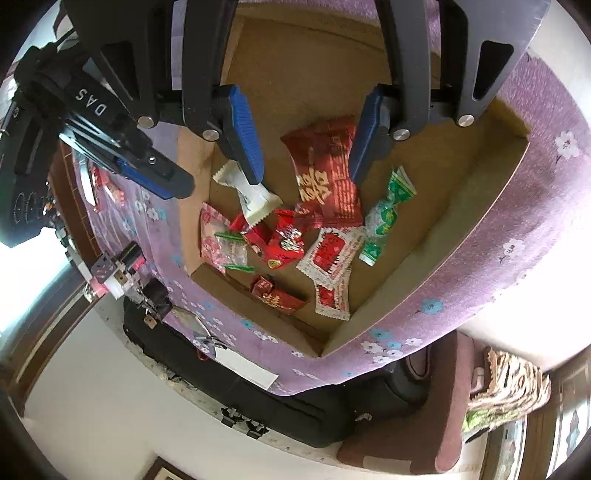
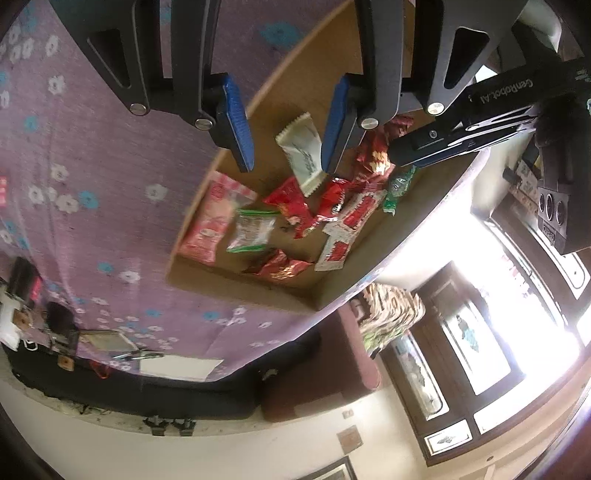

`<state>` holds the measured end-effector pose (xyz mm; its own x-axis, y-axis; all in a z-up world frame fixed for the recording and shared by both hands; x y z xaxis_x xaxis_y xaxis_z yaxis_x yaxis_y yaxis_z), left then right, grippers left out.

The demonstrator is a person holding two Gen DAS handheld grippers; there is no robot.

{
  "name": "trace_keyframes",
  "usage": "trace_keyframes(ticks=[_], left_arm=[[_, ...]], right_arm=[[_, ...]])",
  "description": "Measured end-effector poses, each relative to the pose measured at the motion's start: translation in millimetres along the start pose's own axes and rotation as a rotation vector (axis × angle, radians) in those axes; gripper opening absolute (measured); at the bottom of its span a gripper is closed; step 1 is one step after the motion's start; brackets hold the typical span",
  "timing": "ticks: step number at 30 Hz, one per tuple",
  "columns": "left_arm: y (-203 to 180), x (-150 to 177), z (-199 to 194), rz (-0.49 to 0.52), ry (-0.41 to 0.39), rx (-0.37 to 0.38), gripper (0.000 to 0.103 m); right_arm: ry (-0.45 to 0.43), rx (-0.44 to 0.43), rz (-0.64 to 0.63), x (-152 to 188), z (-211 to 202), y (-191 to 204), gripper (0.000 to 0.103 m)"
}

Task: Organize snacks
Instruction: 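Open both tools to drop the dark red bag and white candy into the box, then move both tools back from the box toward the remaining snacks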

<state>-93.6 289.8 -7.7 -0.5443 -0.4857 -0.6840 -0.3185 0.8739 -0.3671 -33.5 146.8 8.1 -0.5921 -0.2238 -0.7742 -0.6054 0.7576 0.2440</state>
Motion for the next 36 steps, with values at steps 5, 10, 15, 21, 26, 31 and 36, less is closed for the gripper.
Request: trace_keyframes(ticks=[5, 10, 15, 21, 26, 31, 36], left_arm=[[-17.7, 4.8, -10.6, 0.071, -0.025, -0.018, 0.046], [-38.2, 11.5, -18.0, 0.163, -0.043, -0.042, 0.046], [-55.5, 21.1, -21.3, 0.244, -0.05, -0.071, 0.046], [-66.8, 29.2, -22.4, 0.314, -0.052, -0.118, 0.046], [-72.2, 34.5, -24.3, 0.358, -0.057, -0.146, 0.046], [-78.2, 38.3, -27.6, 0.384, -0.066, -0.155, 0.046], [-83.9, 41.4, -27.3, 0.4, -0.062, -0.152, 0.046]], right_arm=[[-0.014, 0.018, 0.033, 7.0, -16.7, -17.1, 0.04], [-0.041, 0.039, 0.073, 12.4, -35.8, -35.0, 0.04], [-0.062, 0.056, 0.094, 17.4, -52.1, -49.7, 0.044], [-0.07, 0.075, 0.116, 26.6, -64.9, -65.2, 0.045], [-0.072, 0.089, 0.138, 33.1, -71.8, -77.2, 0.046], [-0.075, 0.101, 0.149, 36.9, -77.4, -84.9, 0.046], [-0.076, 0.11, 0.157, 40.4, -81.5, -91.0, 0.046]])
Point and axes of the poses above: each gripper's, at about its wrist camera, not at the fingertips, and z roughly the way its jaws point, y to its left, x to its underside, the point moved 6 cm from there along z, roughly the way its jaws point, and after that the axes turned 11 degrees about -y, right-handed, at the moved point
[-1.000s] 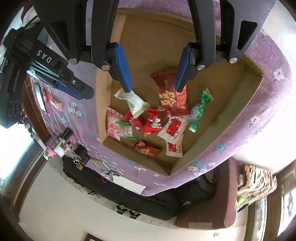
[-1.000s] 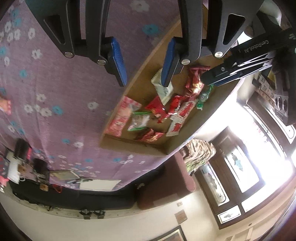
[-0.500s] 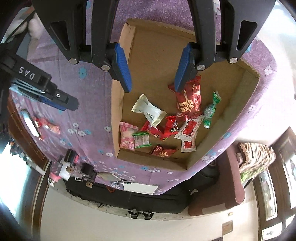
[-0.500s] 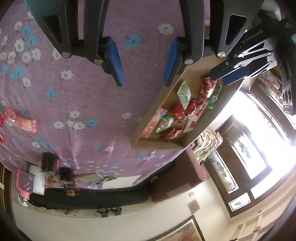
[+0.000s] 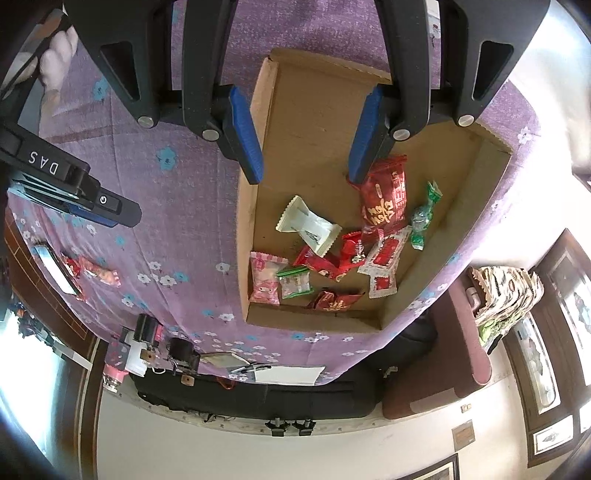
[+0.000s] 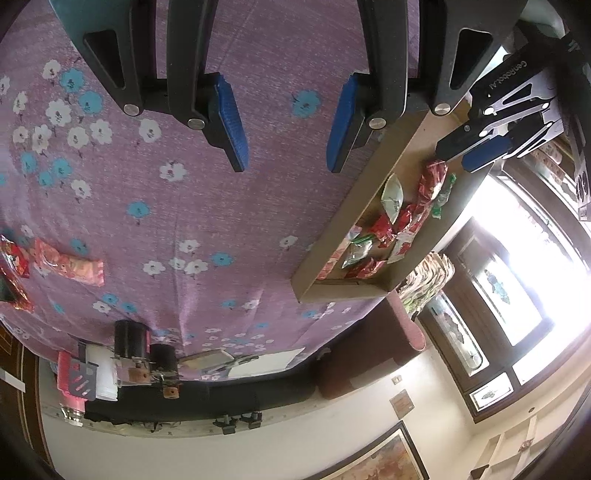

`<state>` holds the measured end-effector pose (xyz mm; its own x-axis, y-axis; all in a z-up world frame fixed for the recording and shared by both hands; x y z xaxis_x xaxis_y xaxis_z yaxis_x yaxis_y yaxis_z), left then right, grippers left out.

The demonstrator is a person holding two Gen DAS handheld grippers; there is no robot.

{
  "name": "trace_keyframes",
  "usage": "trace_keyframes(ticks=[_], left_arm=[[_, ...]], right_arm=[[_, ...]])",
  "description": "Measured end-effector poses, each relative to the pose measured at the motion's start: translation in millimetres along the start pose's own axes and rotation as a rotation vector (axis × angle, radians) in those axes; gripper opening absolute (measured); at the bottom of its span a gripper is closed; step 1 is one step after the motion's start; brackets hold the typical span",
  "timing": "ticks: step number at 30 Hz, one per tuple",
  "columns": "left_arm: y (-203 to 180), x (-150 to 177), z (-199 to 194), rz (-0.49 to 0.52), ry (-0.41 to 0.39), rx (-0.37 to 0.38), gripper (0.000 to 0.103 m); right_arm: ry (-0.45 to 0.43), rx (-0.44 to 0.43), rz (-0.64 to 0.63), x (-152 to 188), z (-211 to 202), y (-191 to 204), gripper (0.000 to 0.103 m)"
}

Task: Organize snacks
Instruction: 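Move both tools back from the box toward the remaining snacks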

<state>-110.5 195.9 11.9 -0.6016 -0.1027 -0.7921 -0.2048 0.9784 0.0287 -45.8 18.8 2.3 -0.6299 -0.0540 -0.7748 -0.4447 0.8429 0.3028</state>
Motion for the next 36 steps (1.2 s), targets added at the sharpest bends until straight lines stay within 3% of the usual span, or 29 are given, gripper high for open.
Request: trace_keyframes(ticks=[14, 19, 22, 28, 36], left_arm=[[-12.4, 4.6, 3.6, 0.03, 0.02, 0.009, 0.046], [-17.4, 4.4, 2.9, 0.024, 0.019, 0.031, 0.046], [-23.4, 2.2, -1.2, 0.012, 0.016, 0.081, 0.046], [-41.8, -1.2, -5.5, -0.032, 0.022, 0.243, 0.046], [-67.4, -1.0, -4.0, -0.013, 0.024, 0.352, 0.046]], right_arm=[[0.005, 0.025, 0.037, 4.5, -2.6, -22.9, 0.047], [0.008, 0.039, 0.052, 6.0, -3.6, -34.1, 0.047], [-0.01, 0.053, 0.07, 3.1, -11.7, -49.8, 0.047], [-0.085, 0.204, 0.178, -14.6, -51.8, -133.2, 0.047], [-0.17, 0.376, 0.342, -38.7, -84.8, -234.7, 0.05]])
Point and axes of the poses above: each gripper's, at about its wrist camera, not at the fingertips, and z roughly the way its jaws point, y to its left, x to its underside, the point moved 6 cm from there along z, roughly the way its jaws point, and after that the axes turned 11 degrees about -y, right-handed, at the moved point
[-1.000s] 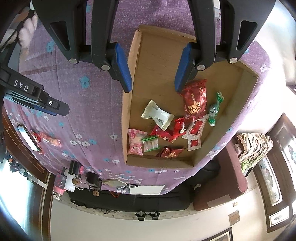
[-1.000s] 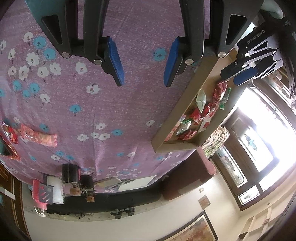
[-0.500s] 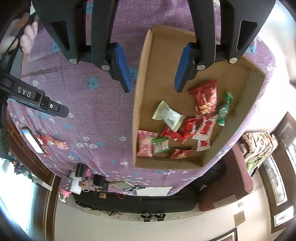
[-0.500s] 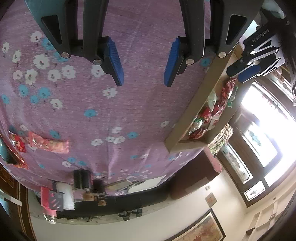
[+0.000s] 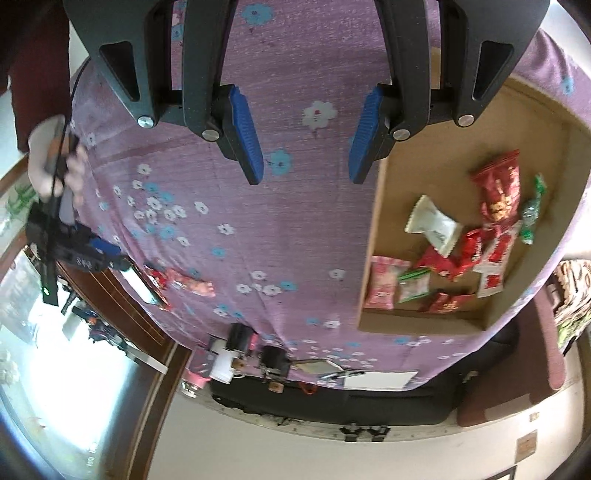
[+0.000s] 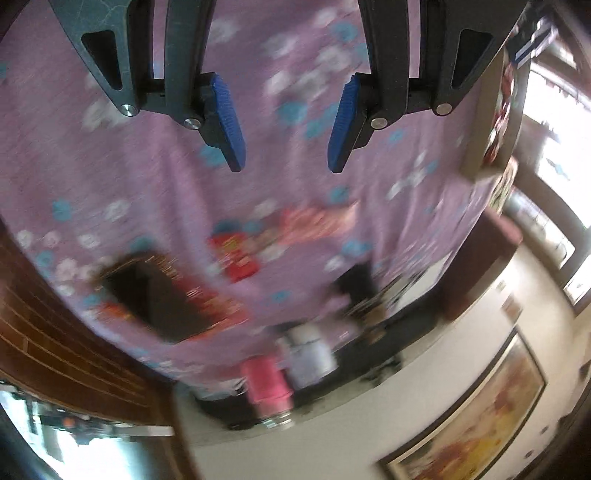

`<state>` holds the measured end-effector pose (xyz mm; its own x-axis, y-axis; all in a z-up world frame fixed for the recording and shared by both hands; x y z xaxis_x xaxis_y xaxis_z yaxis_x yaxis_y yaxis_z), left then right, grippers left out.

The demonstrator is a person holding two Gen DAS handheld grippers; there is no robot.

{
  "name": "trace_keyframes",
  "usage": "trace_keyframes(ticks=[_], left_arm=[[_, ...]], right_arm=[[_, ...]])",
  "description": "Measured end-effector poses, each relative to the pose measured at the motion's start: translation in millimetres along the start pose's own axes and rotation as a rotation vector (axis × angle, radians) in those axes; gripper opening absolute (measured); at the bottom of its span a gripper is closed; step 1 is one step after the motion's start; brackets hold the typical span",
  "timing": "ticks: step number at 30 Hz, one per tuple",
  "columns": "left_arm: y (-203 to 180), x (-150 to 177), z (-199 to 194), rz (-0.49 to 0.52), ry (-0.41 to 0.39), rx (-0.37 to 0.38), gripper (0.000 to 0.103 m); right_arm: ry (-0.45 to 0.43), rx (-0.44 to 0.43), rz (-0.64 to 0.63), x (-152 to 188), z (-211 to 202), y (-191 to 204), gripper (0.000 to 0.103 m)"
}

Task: Organize snacks
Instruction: 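Move both tools back from the box toward the remaining snacks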

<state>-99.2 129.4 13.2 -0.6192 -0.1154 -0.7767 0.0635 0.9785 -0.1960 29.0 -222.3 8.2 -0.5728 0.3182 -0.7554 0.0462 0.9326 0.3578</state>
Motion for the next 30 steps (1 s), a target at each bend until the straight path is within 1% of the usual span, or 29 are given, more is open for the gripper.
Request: trace_keyframes(ticks=[3, 6, 8, 10, 14, 18, 21, 23, 24, 27, 28, 29, 30], left_arm=[[0.0, 0.8, 1.5, 0.001, 0.005, 0.001, 0.046], [3.6, 2.0, 2.7, -0.004, 0.011, -0.005, 0.046], [6.1, 2.3, 3.2, -0.008, 0.011, -0.013, 0.046], [8.2, 1.8, 4.1, -0.002, 0.006, -0.033, 0.046], [5.0, 2.4, 8.3, 0.002, 0.015, -0.028, 0.046], [-0.2, 5.9, 10.3, 0.019, 0.033, -0.028, 0.046], [-0.7, 6.6, 8.0, 0.021, 0.034, -0.034, 0.046], [0.1, 5.9, 7.0, 0.021, 0.033, -0.038, 0.046], [0.5, 5.7, 7.3, 0.023, 0.033, -0.039, 0.046], [-0.6, 6.3, 11.3, 0.018, 0.042, -0.03, 0.046], [-1.9, 7.2, 12.7, 0.014, 0.048, -0.021, 0.046], [-3.1, 8.3, 13.8, 0.01, 0.055, -0.009, 0.046], [-4.9, 9.9, 15.5, 0.005, 0.064, 0.005, 0.046]], right_arm=[[-0.015, 0.037, 0.026, -16.2, 16.4, -12.7, 0.05], [-0.009, 0.081, 0.032, -30.2, 37.1, -22.7, 0.05], [0.0, 0.098, 0.019, -34.7, 49.4, -21.7, 0.05], [0.014, 0.081, 0.001, -34.9, 58.6, -13.1, 0.05], [0.056, 0.009, -0.024, -31.0, 79.9, 18.0, 0.05], [0.076, 0.002, -0.116, -35.3, 106.3, 48.2, 0.05], [0.127, -0.006, -0.119, -33.2, 129.7, 57.2, 0.05], [0.197, -0.042, -0.093, -22.4, 137.7, 61.6, 0.05], [0.227, -0.076, -0.071, -15.6, 135.8, 65.0, 0.05], [0.356, -0.3, 0.05, 8.8, 116.1, 83.2, 0.049], [0.384, -0.359, 0.061, 13.4, 106.5, 88.1, 0.049], [0.366, -0.378, 0.043, 11.4, 94.7, 88.4, 0.049], [0.321, -0.362, 0.024, 3.9, 85.1, 82.9, 0.049]])
Point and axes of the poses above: each gripper's, at about its wrist camera, not at the fingertips, and z roughly the way its jaws point, y to its left, x to its underside, the point moved 6 cm from there along z, roughly the way its jaws point, and after that the axes turned 11 degrees about -y, right-handed, at the moved point
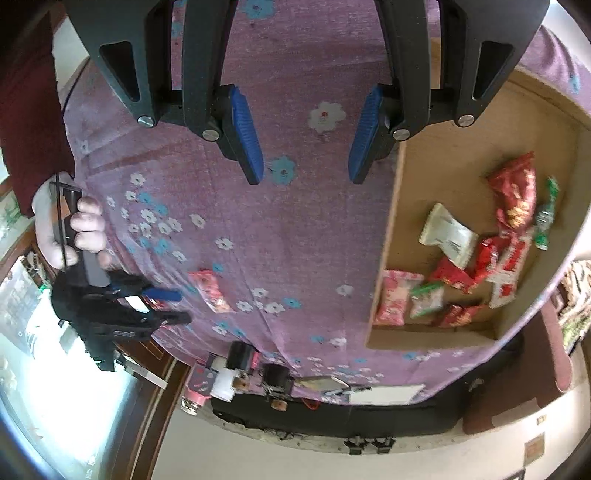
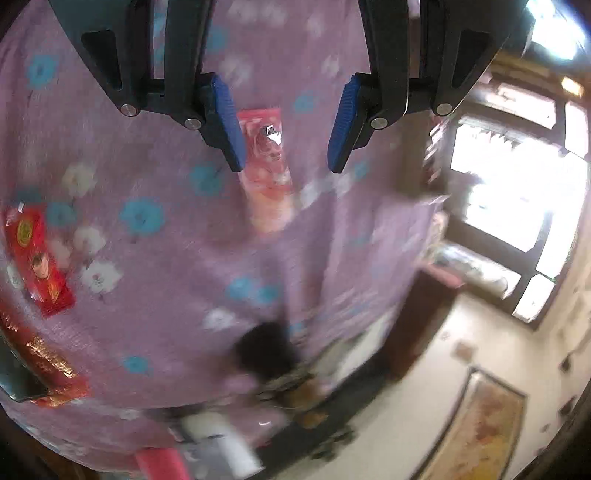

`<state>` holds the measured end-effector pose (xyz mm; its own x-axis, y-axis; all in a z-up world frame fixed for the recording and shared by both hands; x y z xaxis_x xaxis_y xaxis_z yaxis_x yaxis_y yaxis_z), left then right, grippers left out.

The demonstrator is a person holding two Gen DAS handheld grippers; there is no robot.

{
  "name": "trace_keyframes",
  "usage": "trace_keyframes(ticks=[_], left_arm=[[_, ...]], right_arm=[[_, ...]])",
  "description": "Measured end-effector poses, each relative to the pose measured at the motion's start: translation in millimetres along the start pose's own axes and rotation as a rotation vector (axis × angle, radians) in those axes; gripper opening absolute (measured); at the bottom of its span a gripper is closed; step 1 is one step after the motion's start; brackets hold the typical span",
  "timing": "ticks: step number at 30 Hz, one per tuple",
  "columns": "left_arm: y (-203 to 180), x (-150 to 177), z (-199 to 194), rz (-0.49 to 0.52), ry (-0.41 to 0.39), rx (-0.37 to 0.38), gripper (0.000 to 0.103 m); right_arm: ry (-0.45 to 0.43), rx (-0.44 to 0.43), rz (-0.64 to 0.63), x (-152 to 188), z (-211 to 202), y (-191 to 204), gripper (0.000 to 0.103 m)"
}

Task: Organize snacks
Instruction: 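Move both tools back from the box toward the remaining snacks, then grasp a small red candy with the right tool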

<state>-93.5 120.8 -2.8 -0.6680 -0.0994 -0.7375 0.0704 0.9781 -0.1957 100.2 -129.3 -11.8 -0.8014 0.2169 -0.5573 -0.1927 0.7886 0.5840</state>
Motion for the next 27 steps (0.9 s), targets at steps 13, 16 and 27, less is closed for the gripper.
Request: trace_keyframes(ticks=[13, 16, 27], left_arm=[[-25.1, -1.4, 3.6, -0.026, 0.036, 0.105, 0.069], [-27.1, -2.7, 1.6, -0.026, 0.036, 0.109, 0.069], [-31.1, -8.1, 4.0, -0.016, 0.047, 0.076, 0.069]], right_arm=[[-0.249, 0.426, 0.072, -49.3, -53.6, -118.5, 0.05], [-0.24, 0.452, 0.017, -49.5, -40.4, -115.2, 0.05], [-0.192, 0.514, -0.102, -32.3, -19.5, -95.8, 0.021]])
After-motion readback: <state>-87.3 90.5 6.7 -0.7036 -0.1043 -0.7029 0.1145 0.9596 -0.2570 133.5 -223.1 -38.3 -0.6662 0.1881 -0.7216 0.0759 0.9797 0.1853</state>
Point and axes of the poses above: each gripper's, at about its wrist camera, not at the fingertips, and z roughly the way its jaws point, y to its left, x to its underside, the point moved 6 cm from there along z, roughly the way its jaws point, and after that the axes turned 11 degrees about -y, right-handed, at the moved point
